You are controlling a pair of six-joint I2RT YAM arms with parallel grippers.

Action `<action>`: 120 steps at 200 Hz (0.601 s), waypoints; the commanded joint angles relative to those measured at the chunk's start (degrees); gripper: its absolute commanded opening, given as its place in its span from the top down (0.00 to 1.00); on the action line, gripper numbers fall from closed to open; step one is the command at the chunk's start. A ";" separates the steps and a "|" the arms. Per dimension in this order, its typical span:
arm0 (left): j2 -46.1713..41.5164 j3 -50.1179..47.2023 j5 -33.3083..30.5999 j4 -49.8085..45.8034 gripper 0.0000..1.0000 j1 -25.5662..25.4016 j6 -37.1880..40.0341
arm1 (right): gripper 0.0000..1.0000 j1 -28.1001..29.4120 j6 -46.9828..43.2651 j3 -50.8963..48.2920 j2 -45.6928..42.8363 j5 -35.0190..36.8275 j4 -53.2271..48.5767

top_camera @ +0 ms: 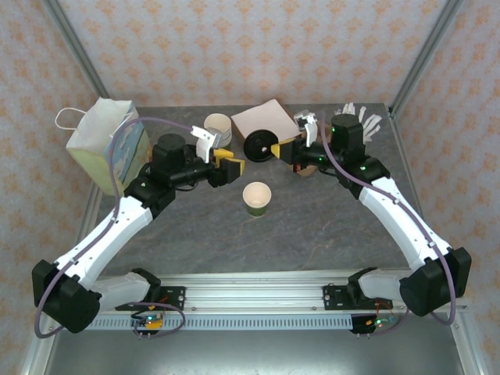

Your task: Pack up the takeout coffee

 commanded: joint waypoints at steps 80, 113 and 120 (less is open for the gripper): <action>1.56 2.24 7.80 8.53 0.56 -0.11 -2.28 | 1.00 5.17 -3.06 -0.51 -0.71 -2.17 1.66; 2.16 2.88 5.57 7.27 0.77 -0.71 -1.17 | 0.97 5.53 -0.55 -0.75 -0.07 -0.06 3.97; 2.33 3.23 4.56 6.61 0.79 -1.05 -0.65 | 0.96 5.76 -0.15 -0.54 0.07 1.20 4.07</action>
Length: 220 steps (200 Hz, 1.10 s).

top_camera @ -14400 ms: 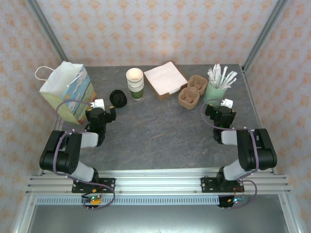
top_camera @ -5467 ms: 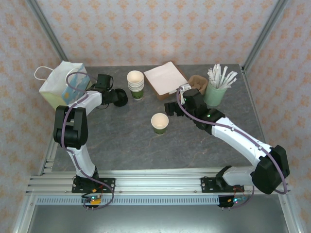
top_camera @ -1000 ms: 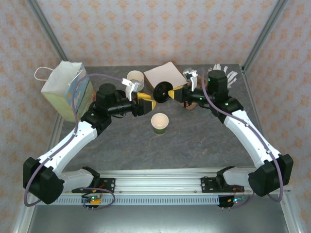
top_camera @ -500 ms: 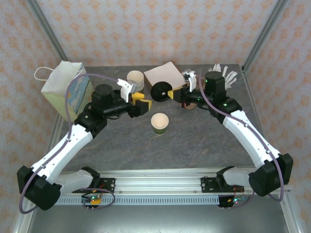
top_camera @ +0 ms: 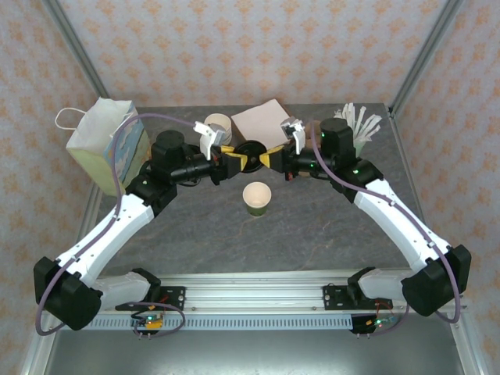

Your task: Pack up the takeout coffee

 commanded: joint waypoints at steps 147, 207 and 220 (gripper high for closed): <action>3.34 5.30 -34.64 -7.19 0.84 -11.40 -1.40 | 0.69 8.05 13.28 2.96 5.39 36.94 0.48; 5.10 5.82 -33.95 -6.68 0.83 -12.10 -1.79 | 0.85 8.00 14.74 2.57 7.27 32.84 4.01; 5.09 5.78 -33.69 -6.78 0.81 -12.10 -1.83 | 0.88 7.98 13.93 2.44 7.27 33.39 3.64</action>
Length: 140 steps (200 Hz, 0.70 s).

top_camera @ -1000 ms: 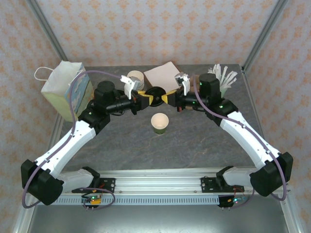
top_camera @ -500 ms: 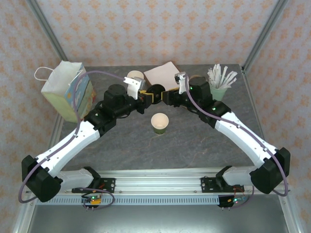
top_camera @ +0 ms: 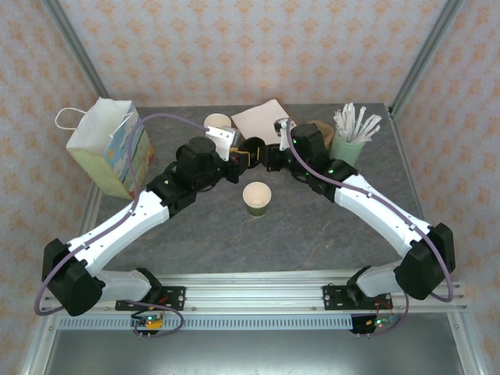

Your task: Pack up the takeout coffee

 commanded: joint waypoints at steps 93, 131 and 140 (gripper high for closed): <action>-4.18 -0.19 14.87 3.29 0.37 1.78 0.77 | 0.96 -13.08 -4.46 -2.45 -4.19 -16.59 3.73; -4.98 -2.09 30.08 10.07 0.36 7.50 -4.19 | 0.97 -16.89 -4.44 -2.82 -6.19 -29.86 8.96; -4.97 -1.99 31.94 10.66 0.37 7.82 -4.44 | 0.97 -16.89 -3.67 -2.21 -5.54 -32.58 9.82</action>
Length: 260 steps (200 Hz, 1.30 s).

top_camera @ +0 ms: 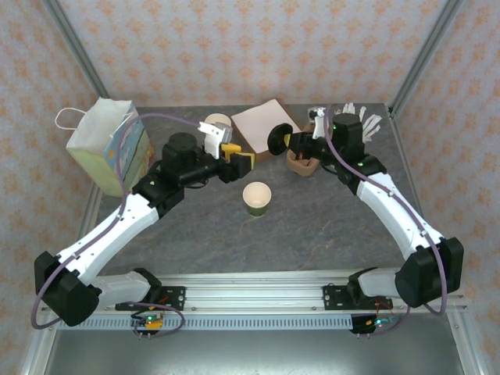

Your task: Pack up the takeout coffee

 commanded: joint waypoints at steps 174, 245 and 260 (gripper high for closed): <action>3.71 8.27 28.79 1.68 0.25 3.97 4.10 | 0.98 2.24 -8.51 9.29 3.13 -27.58 -7.37; 2.60 8.88 28.73 -2.23 0.24 1.49 6.85 | 0.97 3.49 -8.41 9.42 4.13 -32.54 -6.36; 2.04 7.00 30.03 0.89 0.21 2.79 4.85 | 0.97 3.20 -9.52 9.87 4.22 -33.47 -7.54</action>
